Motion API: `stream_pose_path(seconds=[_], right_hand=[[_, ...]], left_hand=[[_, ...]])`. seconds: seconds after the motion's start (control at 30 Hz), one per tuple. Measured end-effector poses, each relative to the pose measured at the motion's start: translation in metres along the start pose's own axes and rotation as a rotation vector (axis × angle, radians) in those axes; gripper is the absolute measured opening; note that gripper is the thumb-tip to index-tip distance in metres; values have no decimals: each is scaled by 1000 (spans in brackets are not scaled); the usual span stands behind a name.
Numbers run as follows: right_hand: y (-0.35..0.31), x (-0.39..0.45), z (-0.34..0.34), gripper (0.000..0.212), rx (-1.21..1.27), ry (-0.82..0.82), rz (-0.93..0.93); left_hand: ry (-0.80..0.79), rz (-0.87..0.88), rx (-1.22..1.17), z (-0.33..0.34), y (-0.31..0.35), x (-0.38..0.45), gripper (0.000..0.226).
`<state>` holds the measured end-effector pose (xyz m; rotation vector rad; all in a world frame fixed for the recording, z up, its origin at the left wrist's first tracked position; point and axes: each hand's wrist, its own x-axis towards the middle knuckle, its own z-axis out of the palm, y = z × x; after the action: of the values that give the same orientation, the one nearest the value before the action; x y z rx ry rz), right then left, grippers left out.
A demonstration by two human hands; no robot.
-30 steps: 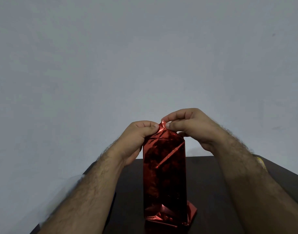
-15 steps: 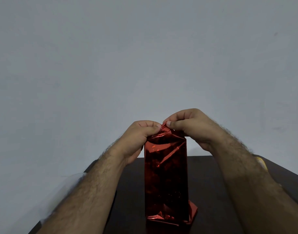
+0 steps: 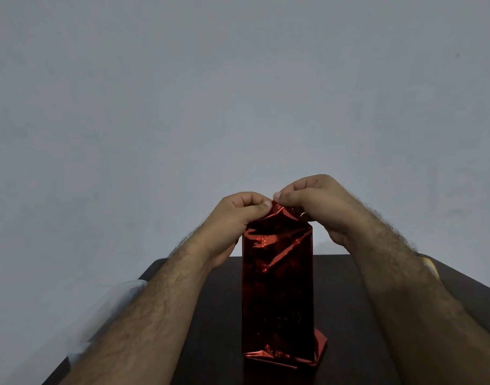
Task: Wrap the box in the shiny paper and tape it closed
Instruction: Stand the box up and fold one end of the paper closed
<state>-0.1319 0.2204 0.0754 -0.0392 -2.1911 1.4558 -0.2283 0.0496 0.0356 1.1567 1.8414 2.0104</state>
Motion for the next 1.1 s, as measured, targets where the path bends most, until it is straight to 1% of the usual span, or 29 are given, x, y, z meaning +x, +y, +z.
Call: stream_pose_path(seconds=[0.1, 0.23, 0.33, 0.47, 0.63, 0.8, 0.97, 1.07, 1.1], right_hand=[[-2, 0, -3, 18, -7, 7, 25], [-3, 1, -4, 14, 28, 54, 95], [-3, 2, -7, 13, -26, 73, 102], [-2, 1, -10, 8, -113, 60, 72], [8, 3, -14, 9, -194, 16, 134], [13, 5, -9, 12, -194, 11, 125], [13, 3, -8, 13, -210, 12, 110], [14, 5, -12, 13, -188, -6, 140], [15, 5, -13, 16, -166, -19, 146]], left_hand=[[12, -33, -17, 1, 1, -3, 59], [-53, -104, -20, -1, -9, -4, 74], [-87, -41, -11, -5, -16, -2, 95], [-143, 31, 72, -4, -16, -5, 107], [-178, 90, 89, 1, -19, -7, 113], [-169, 113, 78, -1, -21, -7, 113], [-163, 116, 103, -2, -21, -7, 100], [-164, 116, 114, -1, -21, -7, 93], [-169, 116, 114, -1, -21, -7, 91]])
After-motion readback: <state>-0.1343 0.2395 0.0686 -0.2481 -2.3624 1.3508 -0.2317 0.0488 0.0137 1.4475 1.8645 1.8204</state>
